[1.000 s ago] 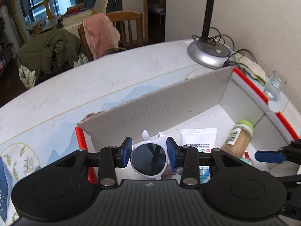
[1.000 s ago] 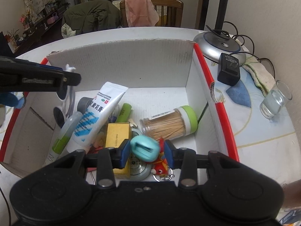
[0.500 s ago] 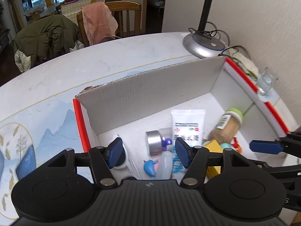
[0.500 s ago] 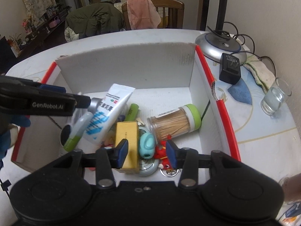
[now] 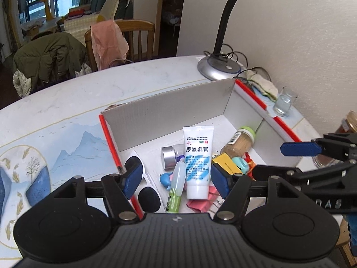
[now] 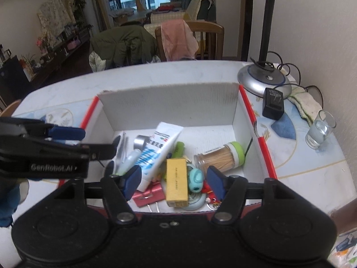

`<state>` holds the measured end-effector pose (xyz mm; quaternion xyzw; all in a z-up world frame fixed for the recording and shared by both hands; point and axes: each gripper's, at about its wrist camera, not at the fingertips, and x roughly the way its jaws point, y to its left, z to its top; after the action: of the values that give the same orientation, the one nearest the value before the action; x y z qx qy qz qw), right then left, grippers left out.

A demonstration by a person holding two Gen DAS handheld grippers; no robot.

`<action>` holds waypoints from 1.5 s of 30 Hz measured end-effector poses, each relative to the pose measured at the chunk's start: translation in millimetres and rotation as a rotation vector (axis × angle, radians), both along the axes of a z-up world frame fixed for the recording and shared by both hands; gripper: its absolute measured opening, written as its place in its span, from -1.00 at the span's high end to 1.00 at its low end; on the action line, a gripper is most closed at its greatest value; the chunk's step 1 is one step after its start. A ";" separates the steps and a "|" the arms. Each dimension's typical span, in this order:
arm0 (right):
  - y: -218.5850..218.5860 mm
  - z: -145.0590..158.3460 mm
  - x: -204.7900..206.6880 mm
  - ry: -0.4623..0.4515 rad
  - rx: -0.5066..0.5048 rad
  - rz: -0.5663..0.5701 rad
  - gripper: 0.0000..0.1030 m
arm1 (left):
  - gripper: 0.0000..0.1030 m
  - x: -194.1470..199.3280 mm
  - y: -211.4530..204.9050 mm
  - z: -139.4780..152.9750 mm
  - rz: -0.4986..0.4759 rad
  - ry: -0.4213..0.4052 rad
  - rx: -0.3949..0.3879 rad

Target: Organize rigid objects

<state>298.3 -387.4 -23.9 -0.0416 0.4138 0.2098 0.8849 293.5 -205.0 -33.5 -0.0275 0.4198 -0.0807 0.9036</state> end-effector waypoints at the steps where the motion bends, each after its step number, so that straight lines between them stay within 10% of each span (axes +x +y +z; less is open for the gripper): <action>1: -0.3 2.9 -2.4 -0.007 0.007 -0.005 -0.37 | -0.32 -3.5 2.1 2.4 0.000 -0.005 -0.005; 20: 0.7 36.0 -60.6 -0.143 0.125 -0.034 -0.97 | -0.57 -61.9 29.0 30.5 0.030 -0.087 -0.015; 29: -6.1 40.4 -78.7 -0.177 0.143 -0.084 -1.00 | -1.00 -78.3 28.1 33.6 0.013 -0.102 -0.036; 45: -13.4 38.6 -98.3 -0.188 0.149 -0.141 -1.00 | -1.00 -98.9 18.6 40.0 0.003 -0.166 -0.038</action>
<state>199.9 -400.8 14.7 0.0339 0.3144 0.1724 0.9329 194.6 -186.4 6.5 -0.0384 0.3418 -0.0894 0.9347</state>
